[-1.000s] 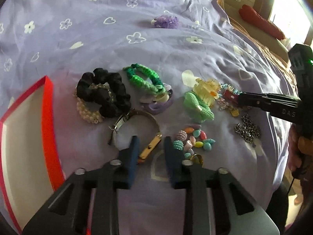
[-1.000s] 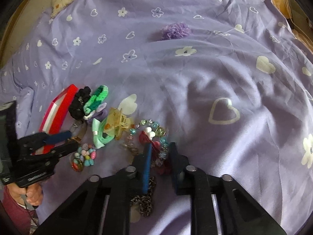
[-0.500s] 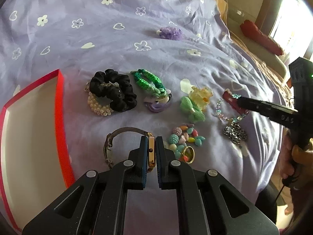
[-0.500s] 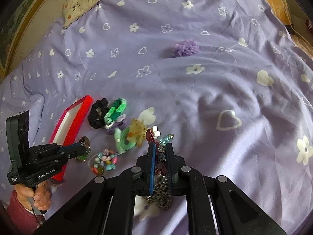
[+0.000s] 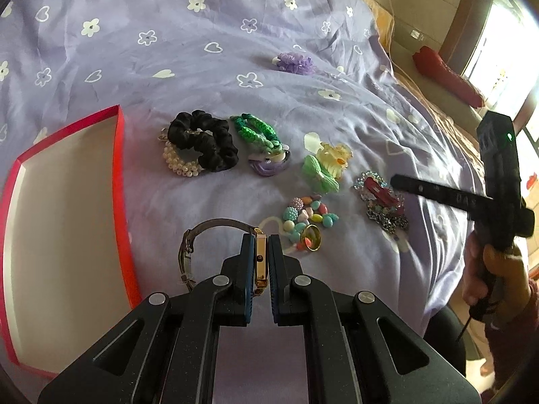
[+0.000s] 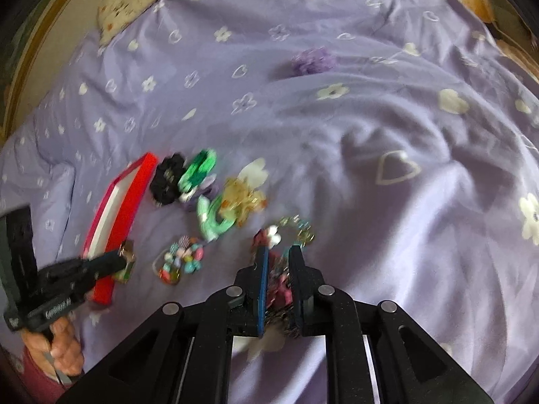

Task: Organize jewelry
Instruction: 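Carry the watch and bead bracelet with both grippers over the red tray, then open the left gripper to drop the watch while the right gripper releases the bracelet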

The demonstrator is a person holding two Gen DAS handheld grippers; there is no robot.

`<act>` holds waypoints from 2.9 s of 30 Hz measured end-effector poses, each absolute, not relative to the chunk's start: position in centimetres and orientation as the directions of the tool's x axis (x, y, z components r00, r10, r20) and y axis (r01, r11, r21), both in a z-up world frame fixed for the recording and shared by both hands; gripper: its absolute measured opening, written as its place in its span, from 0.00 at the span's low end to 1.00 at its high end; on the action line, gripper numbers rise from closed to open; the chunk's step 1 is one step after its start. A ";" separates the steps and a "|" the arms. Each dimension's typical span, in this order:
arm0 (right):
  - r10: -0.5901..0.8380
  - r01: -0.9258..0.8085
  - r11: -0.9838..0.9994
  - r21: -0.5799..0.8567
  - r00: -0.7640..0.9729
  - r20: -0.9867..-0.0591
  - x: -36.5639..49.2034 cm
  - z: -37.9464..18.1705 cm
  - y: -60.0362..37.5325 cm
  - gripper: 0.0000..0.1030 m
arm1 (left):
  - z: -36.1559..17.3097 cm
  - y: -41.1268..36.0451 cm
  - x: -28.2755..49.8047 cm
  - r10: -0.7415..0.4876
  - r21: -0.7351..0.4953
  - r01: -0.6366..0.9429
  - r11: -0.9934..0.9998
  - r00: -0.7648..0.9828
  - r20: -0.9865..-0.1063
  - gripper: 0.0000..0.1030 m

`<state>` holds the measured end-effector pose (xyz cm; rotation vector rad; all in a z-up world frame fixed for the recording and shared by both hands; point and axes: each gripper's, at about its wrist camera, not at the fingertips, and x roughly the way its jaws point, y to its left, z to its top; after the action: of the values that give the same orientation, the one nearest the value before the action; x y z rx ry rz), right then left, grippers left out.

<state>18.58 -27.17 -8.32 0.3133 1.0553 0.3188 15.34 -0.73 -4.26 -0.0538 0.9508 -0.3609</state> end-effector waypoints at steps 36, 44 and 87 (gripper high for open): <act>0.534 -0.349 0.844 0.407 0.491 -0.688 17.9 -0.8 -16.3 0.06 | 0.1 7.7 10.1 -0.268 -0.244 0.132 0.961 0.663 -0.699 0.06; 0.622 -0.459 0.772 0.439 0.404 -0.671 16.9 -1.0 -8.6 0.06 | -0.7 12.8 8.8 -0.202 -0.246 0.031 0.969 0.676 -0.708 0.06; 0.537 -0.548 0.752 0.367 0.185 -0.823 18.1 -10.6 5.2 0.07 | -9.0 19.5 13.2 -0.099 -0.177 -0.100 0.979 0.527 -0.844 0.07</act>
<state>18.13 5.25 -10.59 -0.0109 1.1547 0.7645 13.18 19.51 -8.95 -0.2138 1.0173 0.0005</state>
